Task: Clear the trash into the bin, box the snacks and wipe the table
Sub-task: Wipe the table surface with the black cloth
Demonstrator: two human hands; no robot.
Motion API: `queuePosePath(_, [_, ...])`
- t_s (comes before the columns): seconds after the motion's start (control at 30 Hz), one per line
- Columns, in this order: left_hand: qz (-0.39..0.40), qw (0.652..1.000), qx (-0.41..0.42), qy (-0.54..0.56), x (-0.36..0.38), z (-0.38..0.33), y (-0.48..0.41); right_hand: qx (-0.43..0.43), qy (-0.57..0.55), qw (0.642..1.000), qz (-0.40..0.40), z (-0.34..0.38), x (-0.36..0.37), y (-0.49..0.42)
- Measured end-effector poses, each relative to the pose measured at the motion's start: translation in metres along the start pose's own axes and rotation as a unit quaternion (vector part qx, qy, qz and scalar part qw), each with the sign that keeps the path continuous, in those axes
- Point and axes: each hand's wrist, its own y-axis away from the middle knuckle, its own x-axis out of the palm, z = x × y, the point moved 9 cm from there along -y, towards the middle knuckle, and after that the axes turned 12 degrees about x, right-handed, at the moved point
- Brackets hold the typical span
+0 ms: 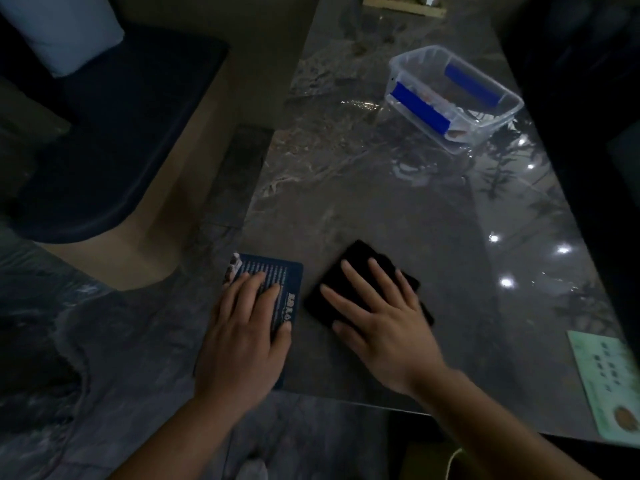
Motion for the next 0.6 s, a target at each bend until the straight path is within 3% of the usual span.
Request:
queuePosePath(0.07, [0.001,1.0,-0.003,0.009,0.001,0.003,-0.001,0.033,0.009,0.999,-0.004,-0.057,0.001,0.023])
queuePosePath(0.13, [0.006,1.0,-0.002,-0.01,0.0,-0.002,-0.005,0.175,-0.012,0.984,-0.01,-0.116,-0.006,0.026])
queuePosePath(0.2, [0.006,0.999,0.01,-0.043,-0.001,-0.012,-0.014,0.291,-0.03,0.956,-0.009,-0.123,-0.005,0.031])
queuePosePath(0.27, [0.017,0.996,0.059,-0.061,0.004,-0.031,-0.03,0.274,-0.034,0.961,-0.03,-0.084,-0.002,0.047])
queuePosePath(0.33, [0.042,0.991,0.116,-0.056,0.016,-0.052,-0.05,0.173,-0.018,0.985,-0.013,-0.054,0.01,0.074])
queuePosePath(0.4, [0.069,0.985,0.149,-0.052,0.028,-0.069,-0.069,0.148,-0.014,0.989,-0.007,-0.081,0.006,0.097])
queuePosePath(0.47, [0.087,0.98,0.173,-0.051,0.037,-0.085,-0.088,0.234,-0.014,0.972,-0.026,-0.148,-0.003,0.107])
queuePosePath(0.53, [0.098,0.976,0.187,-0.051,0.044,-0.098,-0.107,0.379,-0.048,0.924,-0.025,-0.203,-0.008,0.105])
queuePosePath(0.6, [0.107,0.973,0.199,-0.054,0.05,-0.111,-0.128,0.439,-0.035,0.898,-0.021,-0.199,-0.004,0.098])
